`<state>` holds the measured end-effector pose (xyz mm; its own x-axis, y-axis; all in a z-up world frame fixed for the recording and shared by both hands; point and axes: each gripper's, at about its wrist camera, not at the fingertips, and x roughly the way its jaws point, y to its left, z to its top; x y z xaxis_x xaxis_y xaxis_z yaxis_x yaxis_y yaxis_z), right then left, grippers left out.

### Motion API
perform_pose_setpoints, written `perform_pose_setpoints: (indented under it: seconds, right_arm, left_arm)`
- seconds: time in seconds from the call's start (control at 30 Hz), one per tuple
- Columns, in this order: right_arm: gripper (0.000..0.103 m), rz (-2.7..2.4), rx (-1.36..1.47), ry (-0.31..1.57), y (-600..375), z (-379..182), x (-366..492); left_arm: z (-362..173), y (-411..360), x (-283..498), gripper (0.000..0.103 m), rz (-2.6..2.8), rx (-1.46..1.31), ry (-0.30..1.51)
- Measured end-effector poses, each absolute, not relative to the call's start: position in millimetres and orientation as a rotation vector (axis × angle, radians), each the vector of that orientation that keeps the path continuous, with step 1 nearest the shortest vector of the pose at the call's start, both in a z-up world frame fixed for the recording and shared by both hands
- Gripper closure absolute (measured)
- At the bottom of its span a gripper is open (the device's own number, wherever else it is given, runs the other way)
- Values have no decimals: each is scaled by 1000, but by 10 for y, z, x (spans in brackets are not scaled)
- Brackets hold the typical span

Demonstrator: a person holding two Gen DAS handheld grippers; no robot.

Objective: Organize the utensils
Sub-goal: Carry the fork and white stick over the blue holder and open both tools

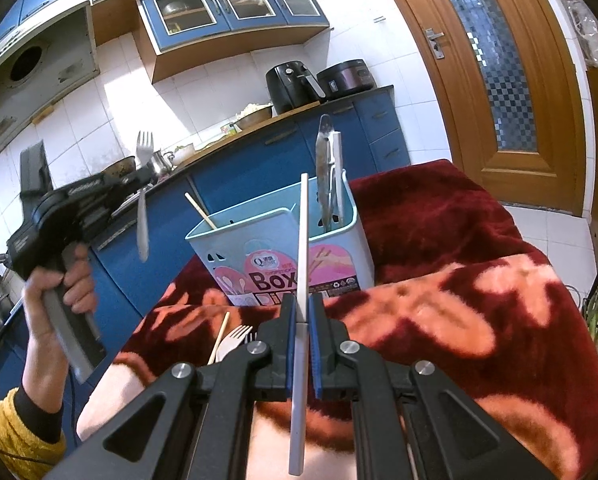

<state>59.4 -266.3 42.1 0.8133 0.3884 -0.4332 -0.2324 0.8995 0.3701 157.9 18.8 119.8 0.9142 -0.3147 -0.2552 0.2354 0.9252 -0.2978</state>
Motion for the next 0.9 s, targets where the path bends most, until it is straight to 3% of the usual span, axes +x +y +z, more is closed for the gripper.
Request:
perform_pose_setpoints:
  seconds: [0.43, 0.9]
  right_arm:
    - [95, 325, 276, 475, -2697, 619, 875]
    - [95, 340, 163, 254, -2412, 907, 1849]
  left_arm:
    - [983, -123, 1998, 102, -174, -203, 181]
    - [683, -193, 1982, 102, -142, -177, 148]
